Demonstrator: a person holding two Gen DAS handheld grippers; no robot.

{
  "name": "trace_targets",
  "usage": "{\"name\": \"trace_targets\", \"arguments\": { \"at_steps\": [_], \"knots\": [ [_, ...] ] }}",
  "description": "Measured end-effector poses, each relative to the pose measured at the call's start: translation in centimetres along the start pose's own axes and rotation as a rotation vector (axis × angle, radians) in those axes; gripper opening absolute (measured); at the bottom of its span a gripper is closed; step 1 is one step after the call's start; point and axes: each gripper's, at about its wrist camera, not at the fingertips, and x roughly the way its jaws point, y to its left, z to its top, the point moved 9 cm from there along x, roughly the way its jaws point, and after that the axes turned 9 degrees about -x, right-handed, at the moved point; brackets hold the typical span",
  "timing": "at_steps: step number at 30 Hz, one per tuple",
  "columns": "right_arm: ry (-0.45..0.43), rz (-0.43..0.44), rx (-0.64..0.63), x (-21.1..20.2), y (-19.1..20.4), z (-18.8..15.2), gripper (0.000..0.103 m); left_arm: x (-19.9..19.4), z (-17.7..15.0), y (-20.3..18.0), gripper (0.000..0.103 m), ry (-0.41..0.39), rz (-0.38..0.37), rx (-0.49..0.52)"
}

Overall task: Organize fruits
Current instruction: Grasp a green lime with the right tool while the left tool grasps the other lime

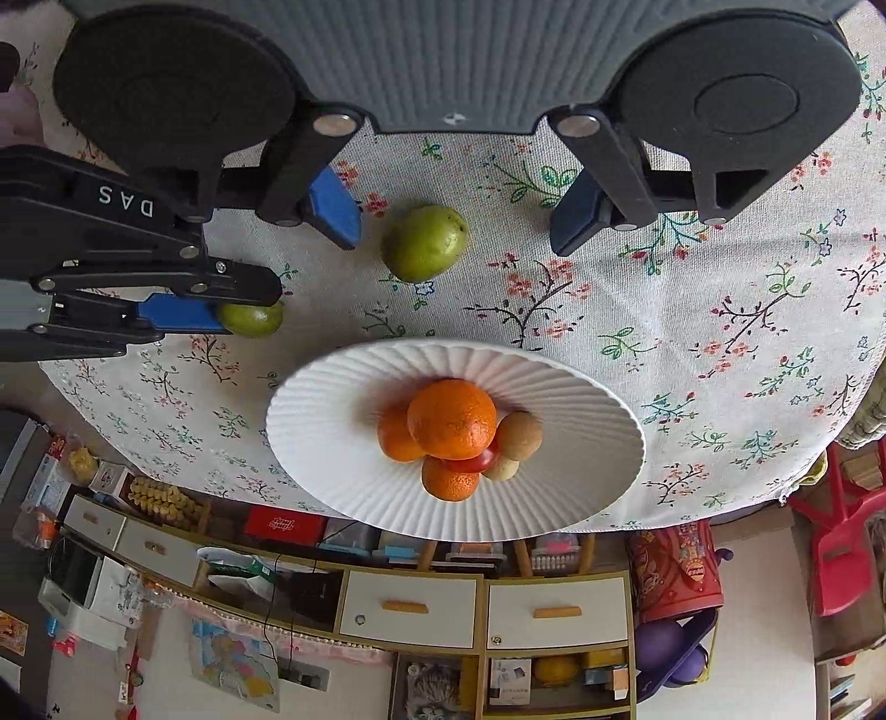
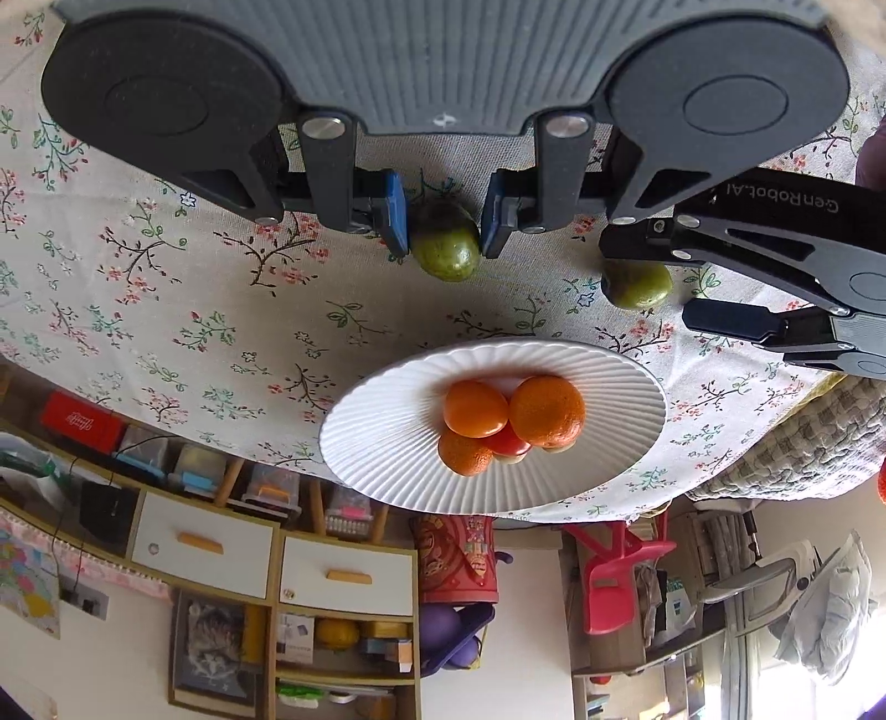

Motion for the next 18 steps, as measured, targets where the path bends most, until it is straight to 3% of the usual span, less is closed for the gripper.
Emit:
{"name": "trace_targets", "arguments": {
  "at_steps": [7, 18],
  "knots": [
    [0.0, 0.0, 0.003, -0.06, -0.19, -0.08, 0.025, 0.22, 0.23, -0.8, 0.043, 0.01, -0.039, 0.002],
    [0.0, 0.0, 0.001, -0.35, -0.41, -0.28, 0.025, 0.0, -0.14, -0.74, 0.026, 0.028, -0.037, 0.023]
  ]
}}
